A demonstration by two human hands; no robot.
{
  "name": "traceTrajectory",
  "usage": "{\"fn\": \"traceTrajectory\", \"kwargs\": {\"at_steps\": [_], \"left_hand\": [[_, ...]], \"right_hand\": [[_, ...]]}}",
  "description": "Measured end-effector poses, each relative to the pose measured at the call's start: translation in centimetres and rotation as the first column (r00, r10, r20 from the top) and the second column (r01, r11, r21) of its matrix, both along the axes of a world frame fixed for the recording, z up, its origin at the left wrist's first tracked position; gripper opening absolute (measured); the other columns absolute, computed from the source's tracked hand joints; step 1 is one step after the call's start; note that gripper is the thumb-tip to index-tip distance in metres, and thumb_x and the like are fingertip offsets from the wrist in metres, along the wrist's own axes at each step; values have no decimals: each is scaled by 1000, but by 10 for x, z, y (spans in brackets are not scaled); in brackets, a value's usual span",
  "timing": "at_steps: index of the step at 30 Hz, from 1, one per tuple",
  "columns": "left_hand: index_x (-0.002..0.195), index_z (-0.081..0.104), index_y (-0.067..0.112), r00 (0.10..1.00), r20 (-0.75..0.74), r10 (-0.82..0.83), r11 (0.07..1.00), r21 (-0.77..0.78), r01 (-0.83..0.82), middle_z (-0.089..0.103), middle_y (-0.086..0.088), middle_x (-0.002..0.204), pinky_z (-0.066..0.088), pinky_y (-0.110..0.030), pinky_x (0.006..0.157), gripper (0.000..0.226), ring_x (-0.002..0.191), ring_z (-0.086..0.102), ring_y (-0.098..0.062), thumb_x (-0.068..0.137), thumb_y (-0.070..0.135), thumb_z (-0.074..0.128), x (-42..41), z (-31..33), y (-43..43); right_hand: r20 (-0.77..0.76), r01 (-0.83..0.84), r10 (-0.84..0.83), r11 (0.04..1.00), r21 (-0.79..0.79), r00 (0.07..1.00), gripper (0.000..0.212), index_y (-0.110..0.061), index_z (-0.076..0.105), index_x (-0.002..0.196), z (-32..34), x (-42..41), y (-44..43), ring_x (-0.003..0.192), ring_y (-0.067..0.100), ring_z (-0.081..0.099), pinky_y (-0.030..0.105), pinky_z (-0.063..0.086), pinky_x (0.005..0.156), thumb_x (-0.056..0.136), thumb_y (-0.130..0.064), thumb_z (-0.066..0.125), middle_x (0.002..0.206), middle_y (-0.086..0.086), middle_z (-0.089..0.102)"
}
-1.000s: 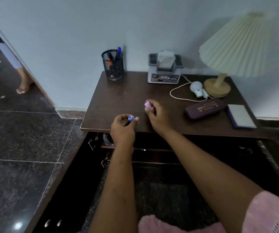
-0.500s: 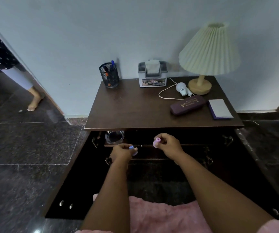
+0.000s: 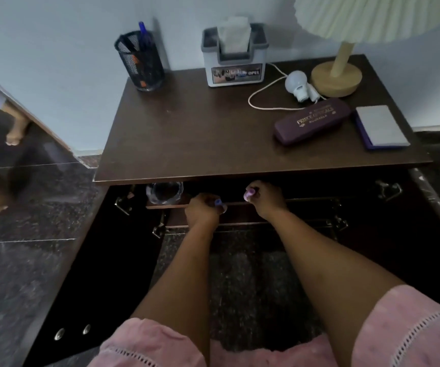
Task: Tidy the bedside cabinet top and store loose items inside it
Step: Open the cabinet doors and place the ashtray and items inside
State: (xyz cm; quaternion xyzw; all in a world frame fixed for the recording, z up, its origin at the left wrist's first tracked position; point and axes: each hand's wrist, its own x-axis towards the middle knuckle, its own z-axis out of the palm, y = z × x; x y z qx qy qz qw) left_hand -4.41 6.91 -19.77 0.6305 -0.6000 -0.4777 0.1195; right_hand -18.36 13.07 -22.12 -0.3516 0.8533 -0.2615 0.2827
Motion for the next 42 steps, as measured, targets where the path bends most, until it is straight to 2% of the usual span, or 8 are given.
{"fn": "traceTrajectory", "kwargs": {"at_steps": [3,10,15,19,23,34,39,42], "left_hand": [[88,68,22,999,-25,-46,999,-5,46,73,-7,97,55,-39,88,23,92,68,-25,70,12,78,-19,-21,-7],[103,69,12,992,42,-119,984,-127,123,72,-7,99,53,-26,78,30,86,68,-21,75,18,75,-34,-54,-9],[98,72,17,969,166,-181,950,-227,216,73,-6,100,32,-16,65,26,92,66,-20,75,27,72,-47,-53,-14],[102,69,9,966,116,-229,938,-241,251,70,-11,108,36,-17,74,32,101,64,-25,72,16,76,-56,-58,-17],[104,69,6,966,73,-249,929,-265,260,70,-13,109,33,-10,69,33,101,64,-25,72,11,76,-58,-60,-19],[104,67,0,953,99,-286,902,-307,303,68,-21,107,44,-28,76,26,101,63,-30,79,8,69,-58,-57,-23],[115,62,0,947,118,-300,906,-274,321,65,-21,117,46,-34,89,35,110,59,-31,81,7,67,-58,-56,-23],[116,61,1,943,139,-303,904,-271,330,64,-20,118,46,-35,88,36,111,58,-33,81,8,67,-57,-55,-22]], "right_hand": [[-27,35,-35,999,3,999,24,-12,63,112,-14,-8,0,109,33,58,32,45,87,93,-21,52,118,14,64],[5,72,-72,996,-47,997,19,-14,62,109,-33,-21,0,109,33,56,34,44,87,92,-19,54,117,13,62],[78,80,-73,992,-97,994,27,-12,60,117,-43,-21,-1,112,30,56,28,41,87,91,-11,57,121,13,62],[66,73,-67,992,-106,996,36,-12,58,123,-47,-20,1,118,32,53,34,43,96,87,-8,61,127,14,59],[57,71,-65,991,-118,996,37,-10,58,124,-49,-19,0,121,32,51,36,42,99,87,-10,62,129,14,57],[26,38,-34,989,-145,999,32,-6,60,119,-49,-14,-4,116,33,54,39,44,97,88,-12,62,124,17,60],[-27,26,-30,990,-136,999,28,-8,59,117,-50,-8,-9,112,34,55,38,46,92,90,-16,58,121,18,60],[-49,22,-28,993,-114,998,27,-10,58,117,-50,-5,-11,112,36,55,43,46,93,91,-18,55,121,18,59]]}}
